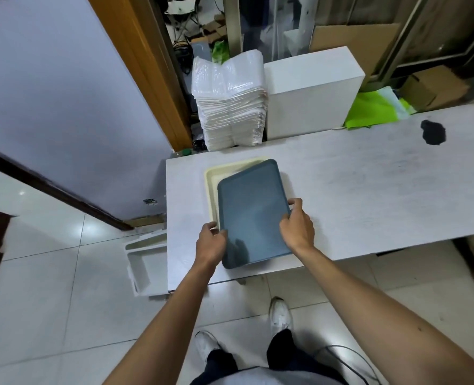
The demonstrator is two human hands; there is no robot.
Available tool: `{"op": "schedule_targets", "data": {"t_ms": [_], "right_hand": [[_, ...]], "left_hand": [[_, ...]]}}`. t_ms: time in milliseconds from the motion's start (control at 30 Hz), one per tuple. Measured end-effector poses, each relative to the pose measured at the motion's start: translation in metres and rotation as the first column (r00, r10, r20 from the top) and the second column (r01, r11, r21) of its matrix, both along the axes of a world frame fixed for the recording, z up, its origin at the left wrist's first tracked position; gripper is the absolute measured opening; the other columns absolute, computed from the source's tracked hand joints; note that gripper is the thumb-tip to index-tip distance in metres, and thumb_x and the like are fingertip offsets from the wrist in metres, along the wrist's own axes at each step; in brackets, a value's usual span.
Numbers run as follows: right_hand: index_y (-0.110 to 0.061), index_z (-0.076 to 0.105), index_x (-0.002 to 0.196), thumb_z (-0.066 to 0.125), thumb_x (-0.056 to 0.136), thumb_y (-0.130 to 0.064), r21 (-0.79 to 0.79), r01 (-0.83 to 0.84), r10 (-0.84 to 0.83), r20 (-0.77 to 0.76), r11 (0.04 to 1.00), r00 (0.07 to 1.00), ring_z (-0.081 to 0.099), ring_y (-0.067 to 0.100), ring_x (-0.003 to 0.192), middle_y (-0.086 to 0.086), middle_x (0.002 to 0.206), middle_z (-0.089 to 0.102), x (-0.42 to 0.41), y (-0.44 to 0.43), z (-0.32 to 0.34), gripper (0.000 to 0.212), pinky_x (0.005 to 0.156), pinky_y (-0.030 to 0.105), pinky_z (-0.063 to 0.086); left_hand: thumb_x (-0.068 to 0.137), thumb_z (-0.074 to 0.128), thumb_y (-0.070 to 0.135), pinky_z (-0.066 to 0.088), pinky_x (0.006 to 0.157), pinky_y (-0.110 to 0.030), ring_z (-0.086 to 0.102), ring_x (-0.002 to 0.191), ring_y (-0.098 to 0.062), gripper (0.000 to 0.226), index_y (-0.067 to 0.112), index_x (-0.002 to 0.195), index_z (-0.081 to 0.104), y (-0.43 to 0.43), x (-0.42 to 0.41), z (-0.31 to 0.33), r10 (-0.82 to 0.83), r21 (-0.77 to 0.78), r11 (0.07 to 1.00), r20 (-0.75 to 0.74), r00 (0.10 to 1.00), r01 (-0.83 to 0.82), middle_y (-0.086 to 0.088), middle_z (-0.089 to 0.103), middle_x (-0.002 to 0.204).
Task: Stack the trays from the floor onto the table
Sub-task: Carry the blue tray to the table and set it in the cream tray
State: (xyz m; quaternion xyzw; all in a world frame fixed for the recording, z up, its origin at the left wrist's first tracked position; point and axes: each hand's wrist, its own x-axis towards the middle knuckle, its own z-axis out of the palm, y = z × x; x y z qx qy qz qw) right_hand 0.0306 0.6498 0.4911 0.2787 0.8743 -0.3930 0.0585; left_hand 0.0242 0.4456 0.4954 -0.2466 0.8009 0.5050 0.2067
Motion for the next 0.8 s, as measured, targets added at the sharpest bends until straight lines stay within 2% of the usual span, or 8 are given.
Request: {"op": "schedule_targets", "data": {"t_ms": [133, 267, 400, 567, 667, 800], "right_hand": [[-0.023, 0.040, 0.122, 0.041, 0.095, -0.009, -0.011, 0.004, -0.004, 0.026, 1.000, 1.000, 0.062, 0.035, 0.090, 0.009, 0.107, 0.067, -0.002, 0.004, -0.010, 0.030, 0.077, 0.042, 0.052], [-0.023, 0.043, 0.131, 0.040, 0.097, -0.013, -0.015, -0.042, 0.043, 0.075, 0.999, 0.996, 0.062, 0.034, 0.097, 0.009, 0.117, 0.064, -0.007, 0.011, -0.018, 0.036, 0.076, 0.039, 0.048], [-0.020, 0.042, 0.146, 0.038, 0.102, -0.019, 0.013, -0.163, 0.159, 0.166, 0.987, 0.973, 0.058, 0.034, 0.112, 0.011, 0.137, 0.052, -0.012, 0.019, -0.026, 0.045, 0.086, 0.039, 0.047], [-0.011, 0.029, 0.152, 0.043, 0.100, -0.015, 0.027, -0.197, 0.186, 0.224, 0.980, 0.957, 0.056, 0.039, 0.117, 0.012, 0.149, 0.038, -0.010, 0.019, -0.027, 0.054, 0.085, 0.039, 0.045], [-0.008, 0.026, 0.152, 0.049, 0.099, -0.019, 0.068, -0.239, 0.221, 0.208, 0.969, 0.953, 0.050, 0.035, 0.127, 0.013, 0.151, 0.037, -0.009, 0.019, -0.024, 0.059, 0.094, 0.040, 0.044], [-0.009, 0.023, 0.155, 0.057, 0.097, -0.035, 0.189, -0.382, 0.339, 0.225, 0.904, 0.913, 0.041, 0.031, 0.133, 0.013, 0.148, 0.039, -0.003, 0.023, -0.024, 0.072, 0.105, 0.041, 0.041]], "left_hand": [[0.096, 0.062, 0.028, 0.049, 0.105, -0.043, 0.060, 0.117, -0.024, 0.040, 0.014, 0.133, 0.054, 0.006, 0.002, -0.004, -0.057, -0.012, 0.998, -0.037, 0.998, 0.056, -0.005, 0.063, 0.130], [0.098, 0.057, 0.023, 0.045, 0.107, -0.037, 0.056, 0.125, -0.025, 0.043, 0.015, 0.140, 0.051, 0.004, 0.009, -0.010, -0.233, -0.164, 0.962, -0.064, 0.970, 0.220, -0.007, 0.058, 0.139], [0.091, 0.062, 0.033, 0.041, 0.107, -0.037, 0.050, 0.131, -0.028, 0.062, 0.015, 0.148, 0.044, -0.002, 0.018, -0.016, -0.405, -0.351, 0.853, 0.021, 0.914, 0.386, -0.012, 0.046, 0.148], [0.082, 0.073, 0.051, 0.038, 0.114, -0.041, 0.038, 0.143, -0.032, 0.096, 0.019, 0.158, 0.022, -0.009, 0.030, -0.026, -0.541, -0.335, 0.764, 0.131, 0.831, 0.551, -0.009, 0.016, 0.165], [0.082, 0.076, 0.050, 0.033, 0.117, -0.040, 0.026, 0.149, -0.031, 0.104, 0.018, 0.159, 0.015, -0.011, 0.033, -0.027, -0.592, -0.375, 0.710, 0.140, 0.794, 0.596, -0.008, 0.005, 0.168], [0.079, 0.080, 0.044, 0.037, 0.114, -0.040, 0.027, 0.149, -0.031, 0.105, 0.019, 0.158, 0.017, -0.017, 0.035, -0.032, -0.608, -0.420, 0.687, 0.116, 0.786, 0.593, -0.006, 0.006, 0.168]]}}
